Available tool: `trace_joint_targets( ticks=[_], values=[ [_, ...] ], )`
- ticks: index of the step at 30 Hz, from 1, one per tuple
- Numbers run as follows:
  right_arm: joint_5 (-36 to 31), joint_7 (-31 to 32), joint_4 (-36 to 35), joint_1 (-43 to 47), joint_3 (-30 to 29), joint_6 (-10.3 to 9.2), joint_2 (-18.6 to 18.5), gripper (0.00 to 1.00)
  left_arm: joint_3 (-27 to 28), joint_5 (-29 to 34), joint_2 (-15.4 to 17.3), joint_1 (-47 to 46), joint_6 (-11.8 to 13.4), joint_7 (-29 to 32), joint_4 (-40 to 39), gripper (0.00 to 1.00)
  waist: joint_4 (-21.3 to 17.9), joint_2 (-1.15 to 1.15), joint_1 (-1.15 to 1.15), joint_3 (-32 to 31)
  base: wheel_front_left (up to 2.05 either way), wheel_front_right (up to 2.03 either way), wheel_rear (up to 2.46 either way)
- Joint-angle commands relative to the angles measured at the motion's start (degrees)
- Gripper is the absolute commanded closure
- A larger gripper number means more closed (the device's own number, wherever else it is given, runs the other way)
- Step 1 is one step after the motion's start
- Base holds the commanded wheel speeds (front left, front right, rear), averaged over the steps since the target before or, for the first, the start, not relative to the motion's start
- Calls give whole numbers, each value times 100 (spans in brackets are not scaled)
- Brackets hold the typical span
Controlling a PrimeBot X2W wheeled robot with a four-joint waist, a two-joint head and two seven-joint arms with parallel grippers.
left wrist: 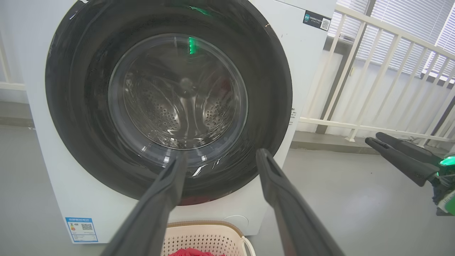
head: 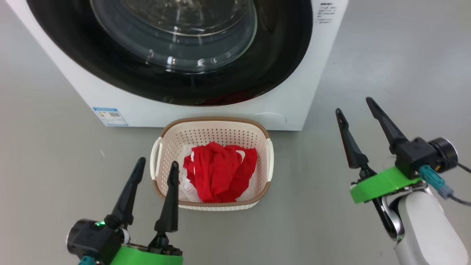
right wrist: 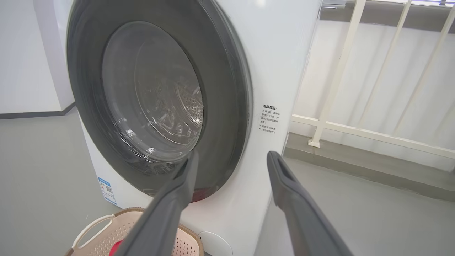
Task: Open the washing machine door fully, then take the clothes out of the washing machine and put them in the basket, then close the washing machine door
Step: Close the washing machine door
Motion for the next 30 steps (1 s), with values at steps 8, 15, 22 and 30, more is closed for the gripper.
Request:
trace_joint_targets(
  ticks=[8,15,22,30],
  values=[
    [-110,4,-705,644,-225,-22,132,0,379,81,31,184,165,-45,-87,0,-315,0,0,-426,0,0,0],
    [-168,4,-1241,1330,-448,-22,189,0,538,81,29,467,238,-45,-26,0,-424,0,0,-807,0,0,0],
    [72,4,-1501,1991,-507,-22,200,0,744,110,37,771,319,-45,-19,0,-558,0,0,-1087,0,0,0],
    [167,4,-1487,2309,-574,-22,201,0,867,291,62,978,414,-45,-30,0,-675,0,0,-1261,0,0,0]
  ],
)
